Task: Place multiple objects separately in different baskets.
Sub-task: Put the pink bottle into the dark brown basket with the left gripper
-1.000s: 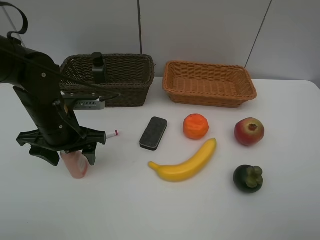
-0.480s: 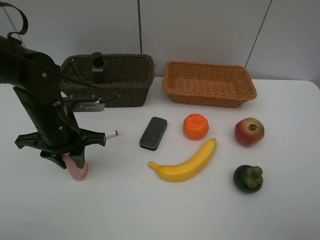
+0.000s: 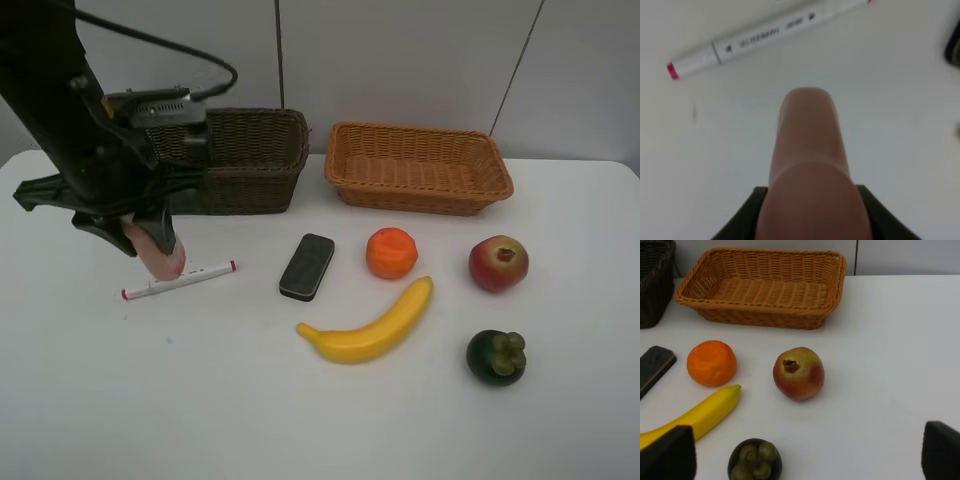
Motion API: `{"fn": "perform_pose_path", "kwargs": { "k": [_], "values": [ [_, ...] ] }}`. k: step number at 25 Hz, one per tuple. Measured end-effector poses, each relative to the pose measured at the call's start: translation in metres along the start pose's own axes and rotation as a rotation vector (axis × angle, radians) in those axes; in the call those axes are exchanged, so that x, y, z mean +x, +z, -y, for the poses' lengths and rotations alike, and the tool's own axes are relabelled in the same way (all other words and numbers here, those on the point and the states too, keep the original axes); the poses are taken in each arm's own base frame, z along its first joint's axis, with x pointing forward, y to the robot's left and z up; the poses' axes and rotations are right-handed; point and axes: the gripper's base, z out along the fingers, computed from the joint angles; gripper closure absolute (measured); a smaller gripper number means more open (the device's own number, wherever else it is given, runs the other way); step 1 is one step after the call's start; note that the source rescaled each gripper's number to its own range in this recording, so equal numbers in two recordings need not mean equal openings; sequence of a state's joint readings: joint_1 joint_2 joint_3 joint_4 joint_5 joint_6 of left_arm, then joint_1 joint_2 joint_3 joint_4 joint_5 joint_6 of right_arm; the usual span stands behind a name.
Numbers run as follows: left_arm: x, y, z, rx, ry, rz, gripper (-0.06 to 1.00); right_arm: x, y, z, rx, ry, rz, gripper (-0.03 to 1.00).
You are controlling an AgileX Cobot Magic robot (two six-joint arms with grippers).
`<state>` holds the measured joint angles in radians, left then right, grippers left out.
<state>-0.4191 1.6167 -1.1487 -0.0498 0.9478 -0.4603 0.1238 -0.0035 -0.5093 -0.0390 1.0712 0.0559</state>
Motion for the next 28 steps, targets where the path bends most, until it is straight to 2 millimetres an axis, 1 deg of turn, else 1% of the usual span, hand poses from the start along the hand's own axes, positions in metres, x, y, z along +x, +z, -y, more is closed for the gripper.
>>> {"fn": "perform_pose_path", "kwargs": {
  "k": [4,7,10,14,16,20,24,27,28],
  "values": [
    [-0.045,-0.034,-0.013,0.009,-0.034,0.079,0.68,0.0,0.0,0.0,0.0,0.0,0.0,-0.03],
    [-0.072,-0.042,-0.022,-0.005,-0.041,0.097,0.68,0.0,0.0,0.0,0.0,0.0,0.0,-0.03],
    [-0.096,-0.046,-0.03,-0.008,-0.051,0.123,0.68,0.0,0.0,0.0,0.0,0.0,0.0,-0.03],
    [-0.127,-0.048,-0.048,-0.033,-0.04,0.169,0.68,0.0,0.0,0.0,0.0,0.0,0.0,-0.03],
    [-0.139,-0.042,-0.057,-0.055,-0.028,0.176,0.68,0.0,0.0,0.0,0.0,0.0,0.0,-0.03],
    [-0.155,-0.011,-0.064,-0.096,0.028,0.144,0.68,0.0,0.0,0.0,0.0,0.0,0.0,-0.03],
    [-0.164,0.021,-0.067,-0.11,0.046,0.136,0.68,0.0,0.0,0.0,0.0,0.0,0.0,-0.03],
    [-0.167,0.032,-0.069,-0.125,0.055,0.141,0.68,0.0,0.0,0.0,0.0,0.0,0.0,-0.03],
    [-0.168,0.033,-0.069,-0.127,0.056,0.144,0.66,0.0,0.0,0.0,0.0,0.0,0.0,-0.03]
  ]
}}
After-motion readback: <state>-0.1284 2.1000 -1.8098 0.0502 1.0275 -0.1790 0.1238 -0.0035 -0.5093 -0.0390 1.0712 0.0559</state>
